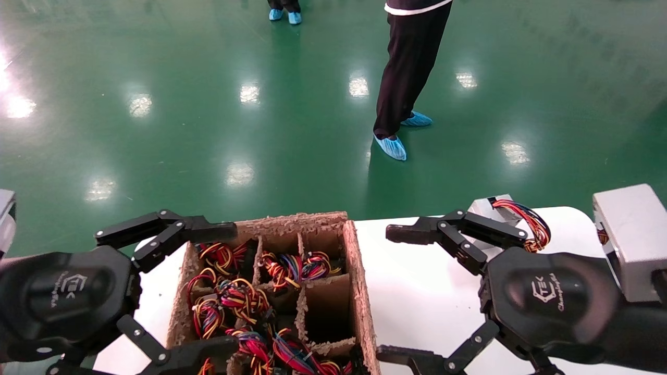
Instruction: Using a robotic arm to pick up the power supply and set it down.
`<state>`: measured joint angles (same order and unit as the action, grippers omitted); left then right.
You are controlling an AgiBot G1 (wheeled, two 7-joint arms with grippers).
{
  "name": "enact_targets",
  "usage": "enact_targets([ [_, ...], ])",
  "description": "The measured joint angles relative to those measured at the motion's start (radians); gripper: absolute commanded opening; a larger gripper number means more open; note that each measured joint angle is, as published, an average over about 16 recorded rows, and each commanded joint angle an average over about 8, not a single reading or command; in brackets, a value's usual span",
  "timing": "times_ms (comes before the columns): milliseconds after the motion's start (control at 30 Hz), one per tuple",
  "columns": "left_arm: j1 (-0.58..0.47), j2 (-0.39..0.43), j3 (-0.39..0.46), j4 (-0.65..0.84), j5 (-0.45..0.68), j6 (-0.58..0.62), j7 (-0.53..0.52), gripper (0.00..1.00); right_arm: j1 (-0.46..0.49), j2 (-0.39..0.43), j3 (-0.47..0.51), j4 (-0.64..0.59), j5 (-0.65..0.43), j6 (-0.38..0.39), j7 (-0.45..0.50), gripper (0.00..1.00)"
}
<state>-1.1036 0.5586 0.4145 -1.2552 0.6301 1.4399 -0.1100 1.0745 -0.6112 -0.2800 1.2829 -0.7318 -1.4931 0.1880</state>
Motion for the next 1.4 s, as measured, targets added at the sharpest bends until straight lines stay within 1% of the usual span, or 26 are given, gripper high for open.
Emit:
enact_targets([
  [433,0.0,0.0,0.0,0.0,0.0,0.0,0.0,0.0,0.0,0.001,-0.001,0.0,-0.005,0.003,-0.001,1.0],
  [633,0.0,0.0,0.0,0.0,0.0,0.0,0.0,0.0,-0.002,0.0,-0.007,0.008,-0.035,0.03,-0.003,1.0],
  [800,0.0,0.0,0.0,0.0,0.0,0.0,0.0,0.0,-0.005,-0.013,-0.018,0.022,-0.085,0.082,-0.009,1.0],
  [967,0.0,0.0,0.0,0.0,0.0,0.0,0.0,0.0,-0.004,-0.044,-0.039,0.037,-0.155,0.151,-0.018,1.0],
  [1200,0.0,0.0,0.0,0.0,0.0,0.0,0.0,0.0,0.006,-0.121,-0.084,0.043,-0.265,0.251,-0.03,1.0],
  [1400,0.0,0.0,0.0,0.0,0.0,0.0,0.0,0.0,0.018,-0.194,-0.129,0.031,-0.357,0.322,-0.036,1.0],
])
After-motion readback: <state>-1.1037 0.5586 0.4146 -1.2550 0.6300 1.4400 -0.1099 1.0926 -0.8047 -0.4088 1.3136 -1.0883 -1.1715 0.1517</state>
